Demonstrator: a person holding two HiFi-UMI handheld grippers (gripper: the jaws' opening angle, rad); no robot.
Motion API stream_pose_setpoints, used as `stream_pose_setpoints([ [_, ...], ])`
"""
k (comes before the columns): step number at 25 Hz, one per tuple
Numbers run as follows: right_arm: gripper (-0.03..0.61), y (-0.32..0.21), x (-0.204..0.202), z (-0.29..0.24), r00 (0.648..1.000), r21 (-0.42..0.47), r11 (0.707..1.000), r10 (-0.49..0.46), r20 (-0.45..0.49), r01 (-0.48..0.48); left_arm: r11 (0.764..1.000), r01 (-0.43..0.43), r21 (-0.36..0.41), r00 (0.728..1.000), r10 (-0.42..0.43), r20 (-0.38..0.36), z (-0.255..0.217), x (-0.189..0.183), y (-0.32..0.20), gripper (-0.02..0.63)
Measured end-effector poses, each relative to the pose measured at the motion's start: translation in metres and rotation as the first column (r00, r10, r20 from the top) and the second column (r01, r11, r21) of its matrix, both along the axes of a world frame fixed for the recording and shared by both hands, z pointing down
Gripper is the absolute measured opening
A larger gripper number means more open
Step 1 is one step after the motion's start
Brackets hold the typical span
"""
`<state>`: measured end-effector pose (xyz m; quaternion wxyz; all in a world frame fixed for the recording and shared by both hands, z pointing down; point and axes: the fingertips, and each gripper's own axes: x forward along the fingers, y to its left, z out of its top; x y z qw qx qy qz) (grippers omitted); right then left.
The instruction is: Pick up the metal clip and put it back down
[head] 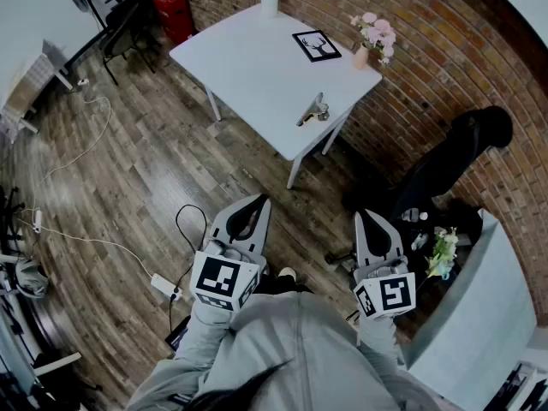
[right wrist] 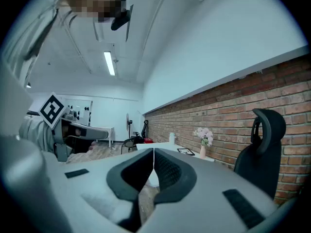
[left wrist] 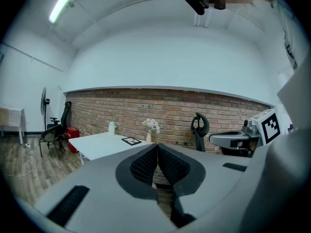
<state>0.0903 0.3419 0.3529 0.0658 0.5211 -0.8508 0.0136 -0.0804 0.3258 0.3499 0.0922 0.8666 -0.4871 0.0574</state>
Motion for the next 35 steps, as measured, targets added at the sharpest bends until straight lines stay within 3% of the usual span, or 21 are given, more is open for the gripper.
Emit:
stream_pose_setpoints([
  [10, 0.025, 0.015, 0.011, 0.007, 0.998, -0.02, 0.999, -0.047, 0.037, 0.047, 0.999, 0.035, 0.006, 0.999, -0.035, 0.001, 0.003, 0.014, 0.018, 0.028],
  [16, 0.025, -0.004, 0.006, 0.018, 0.996, -0.049, 0.997, -0.061, 0.06, 0.064, 0.999, 0.032, -0.011, 0.999, -0.032, -0.007, 0.012, 0.017, -0.003, 0.028],
  [26, 0.025, -0.122, -0.006, 0.017, 0.998, -0.049, 0.998, -0.042, 0.055, 0.045, 1.0, -0.013, 0.005, 1.0, 0.013, -0.006, 0.009, 0.014, -0.13, 0.028],
  [35, 0.025, -0.238, -0.013, 0.015, 0.997, -0.057, 0.998, 0.04, 0.06, -0.036, 0.997, -0.077, 0.015, 0.997, 0.077, -0.001, 0.0, 0.0, -0.248, 0.028],
])
